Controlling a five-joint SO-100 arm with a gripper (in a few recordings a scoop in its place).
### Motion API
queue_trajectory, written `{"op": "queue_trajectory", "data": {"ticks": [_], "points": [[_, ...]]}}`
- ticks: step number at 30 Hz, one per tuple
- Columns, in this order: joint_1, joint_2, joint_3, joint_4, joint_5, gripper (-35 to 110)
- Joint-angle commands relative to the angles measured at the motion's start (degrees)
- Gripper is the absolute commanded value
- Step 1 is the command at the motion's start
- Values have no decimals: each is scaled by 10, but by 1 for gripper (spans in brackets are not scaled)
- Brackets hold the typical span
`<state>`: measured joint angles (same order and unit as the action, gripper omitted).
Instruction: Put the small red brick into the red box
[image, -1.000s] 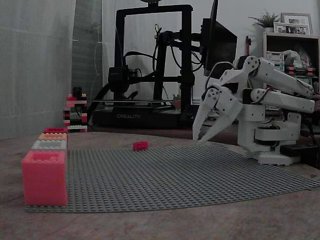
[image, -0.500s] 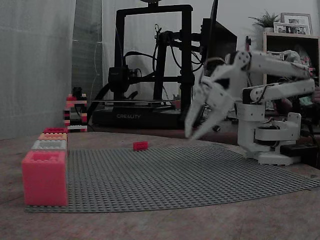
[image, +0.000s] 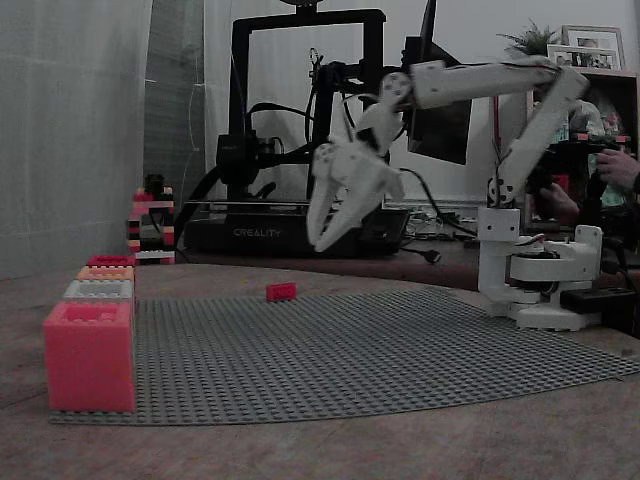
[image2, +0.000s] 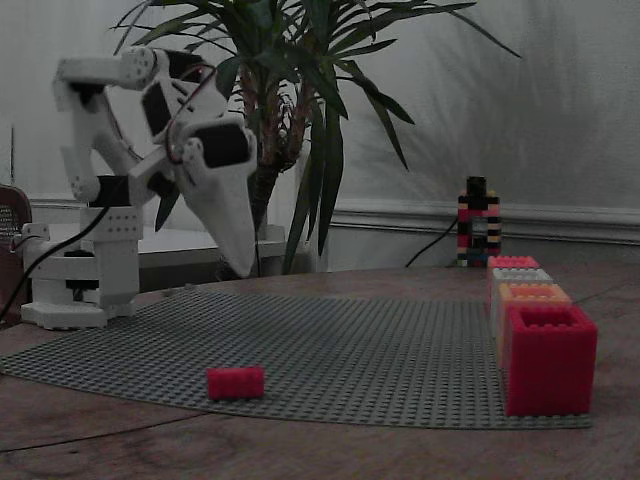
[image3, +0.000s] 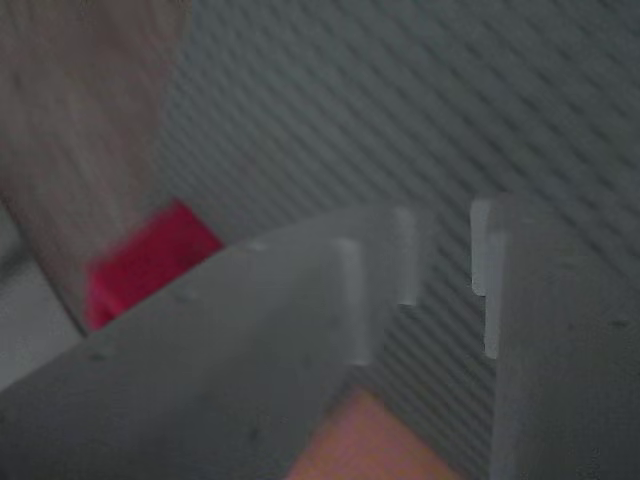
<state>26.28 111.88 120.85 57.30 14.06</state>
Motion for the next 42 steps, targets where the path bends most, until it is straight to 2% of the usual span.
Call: {"op": "queue_trajectory", "data": {"ticks": [1,6,14,42], "points": [[56,-75,-112,15,-1,11],[96,-185,-243,78,-18,14],[105,-288,-333,112,-22,17],[117,-437,-416,115,-13,16]]}}
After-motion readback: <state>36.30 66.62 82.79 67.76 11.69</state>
